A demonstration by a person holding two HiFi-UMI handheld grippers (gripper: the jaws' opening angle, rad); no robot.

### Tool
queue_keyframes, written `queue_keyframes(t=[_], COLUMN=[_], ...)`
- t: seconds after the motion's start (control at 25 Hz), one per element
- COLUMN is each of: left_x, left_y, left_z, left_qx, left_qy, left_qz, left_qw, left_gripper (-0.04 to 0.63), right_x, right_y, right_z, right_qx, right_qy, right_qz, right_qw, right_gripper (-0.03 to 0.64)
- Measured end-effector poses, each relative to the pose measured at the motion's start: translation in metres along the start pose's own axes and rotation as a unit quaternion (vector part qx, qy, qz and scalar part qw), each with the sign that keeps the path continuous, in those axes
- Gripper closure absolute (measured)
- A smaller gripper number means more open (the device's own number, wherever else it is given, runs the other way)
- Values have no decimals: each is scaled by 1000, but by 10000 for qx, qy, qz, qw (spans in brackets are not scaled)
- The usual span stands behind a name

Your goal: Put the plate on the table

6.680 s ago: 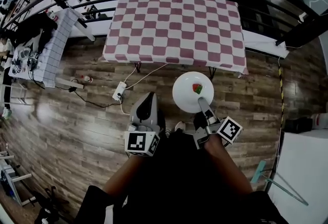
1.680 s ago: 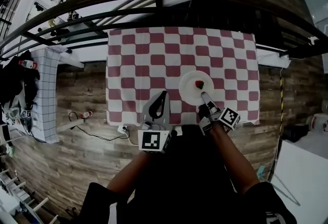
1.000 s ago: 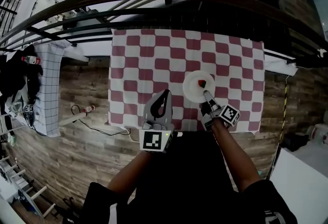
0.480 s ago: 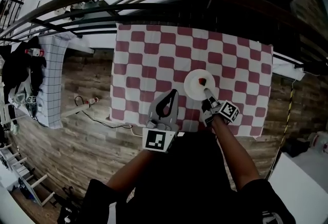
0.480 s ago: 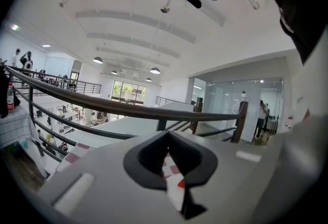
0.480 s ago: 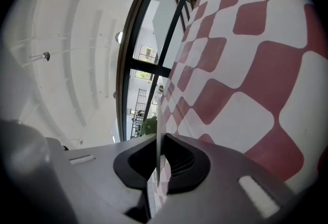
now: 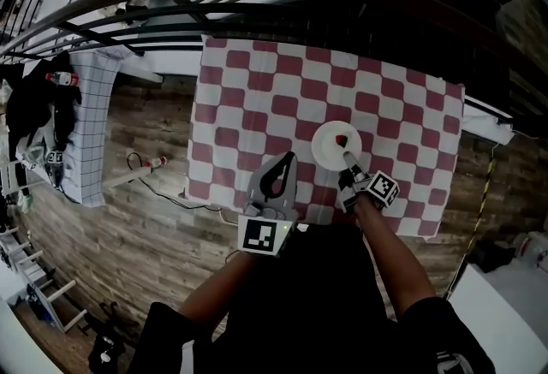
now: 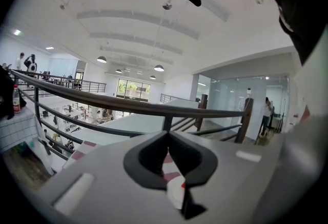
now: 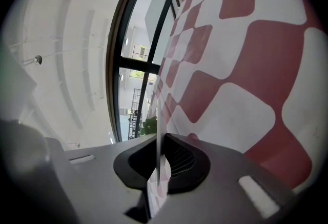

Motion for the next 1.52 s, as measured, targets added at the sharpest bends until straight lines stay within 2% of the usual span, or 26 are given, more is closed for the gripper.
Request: queue_keyframes(t=[0.36, 0.52, 0.68, 1.08, 1.36, 1.52], left_x=[-6, -6, -8, -11, -10, -7], left_y=[-1, -1, -3, -7, 2, 3], left_z=[-4, -4, -4, -11, -12, -16], left_qx=[78, 79, 88, 147, 57, 71], left_qy=[-127, -143, -162, -241, -173, -114], left_qz=[-62, -73, -63, -92, -70, -54], left_qw=[9999, 9998, 9998, 9996, 9998, 9999], left_gripper=[586, 586, 586, 586, 586, 586], right_x=[-4, -2, -3, -3, -6, -4], right_y=[12, 15, 17, 22, 32, 35], right_z=[11, 14, 16, 19, 14, 8], right_qx=[-49, -231, -106, -176, -552, -634], right_qy=[-117, -157, -177, -267, -80, 25], right_qz=[5, 5, 22, 15, 223, 231], right_qw=[9999, 9996, 9998, 9995, 9982, 9977], right_gripper=[601, 601, 601, 600, 586, 544])
Point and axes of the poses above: the fingertips, and each gripper's own axes: z forward along the fingers, y to its right, x out of its top, the point moved 6 cm from there along -z, backward along the fingers, and after that the axes turned 2 degrees about -x, right-handed, at the moved point
